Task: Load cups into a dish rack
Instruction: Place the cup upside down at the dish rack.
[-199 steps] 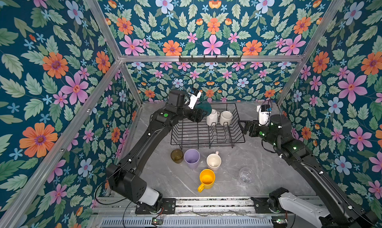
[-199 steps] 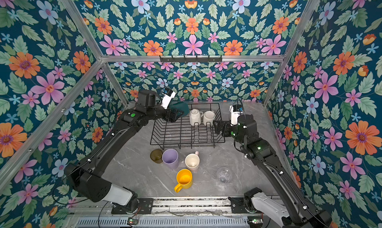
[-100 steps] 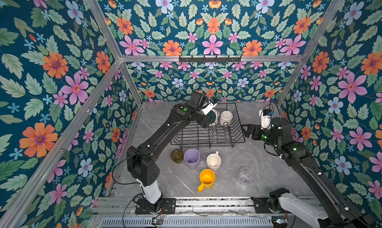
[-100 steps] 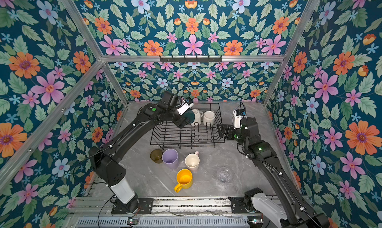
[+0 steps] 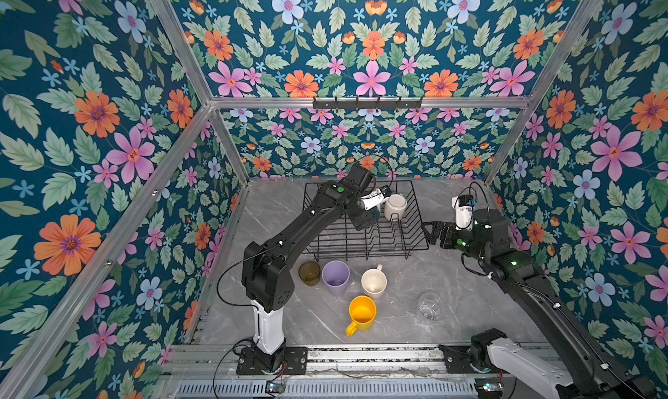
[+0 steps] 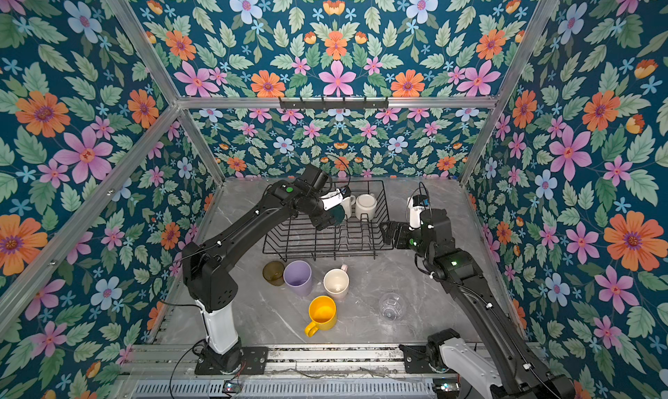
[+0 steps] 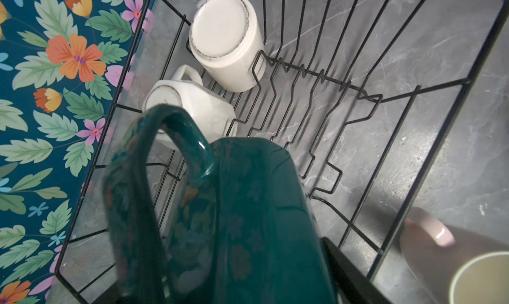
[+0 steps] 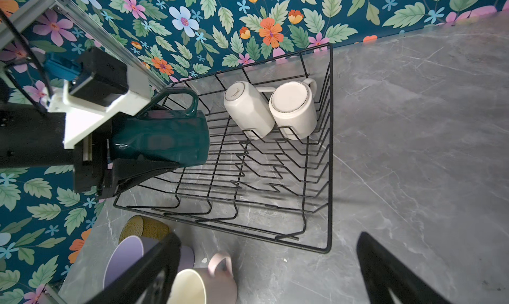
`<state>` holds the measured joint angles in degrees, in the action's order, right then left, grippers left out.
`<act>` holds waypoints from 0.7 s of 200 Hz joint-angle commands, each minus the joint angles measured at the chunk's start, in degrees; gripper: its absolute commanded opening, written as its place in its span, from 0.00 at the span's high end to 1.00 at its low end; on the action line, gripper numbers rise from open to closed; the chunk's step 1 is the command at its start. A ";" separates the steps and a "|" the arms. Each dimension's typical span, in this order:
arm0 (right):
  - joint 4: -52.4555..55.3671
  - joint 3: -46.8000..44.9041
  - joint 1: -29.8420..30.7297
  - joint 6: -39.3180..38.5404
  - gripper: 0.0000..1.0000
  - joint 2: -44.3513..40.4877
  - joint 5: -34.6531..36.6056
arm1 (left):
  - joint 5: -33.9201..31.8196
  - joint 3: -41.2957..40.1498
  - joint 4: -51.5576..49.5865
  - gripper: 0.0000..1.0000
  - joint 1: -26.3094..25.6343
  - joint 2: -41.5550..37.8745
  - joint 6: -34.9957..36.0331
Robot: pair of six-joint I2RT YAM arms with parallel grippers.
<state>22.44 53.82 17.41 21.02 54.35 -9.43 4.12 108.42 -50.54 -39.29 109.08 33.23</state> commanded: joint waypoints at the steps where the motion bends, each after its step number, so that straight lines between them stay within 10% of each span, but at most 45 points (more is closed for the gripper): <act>1: -0.55 -0.27 -0.07 0.25 0.01 -0.60 -0.24 | -1.29 2.89 -2.11 1.00 -0.30 2.26 3.03; 140: -0.99 -1.97 -0.79 1.22 0.01 -1.00 -1.56 | 0.71 9.04 -5.80 1.00 -2.45 12.88 4.52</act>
<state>22.44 51.86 16.69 22.00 53.30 -10.46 4.47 116.92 -57.36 -41.67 121.23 36.64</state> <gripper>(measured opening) 0.988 0.805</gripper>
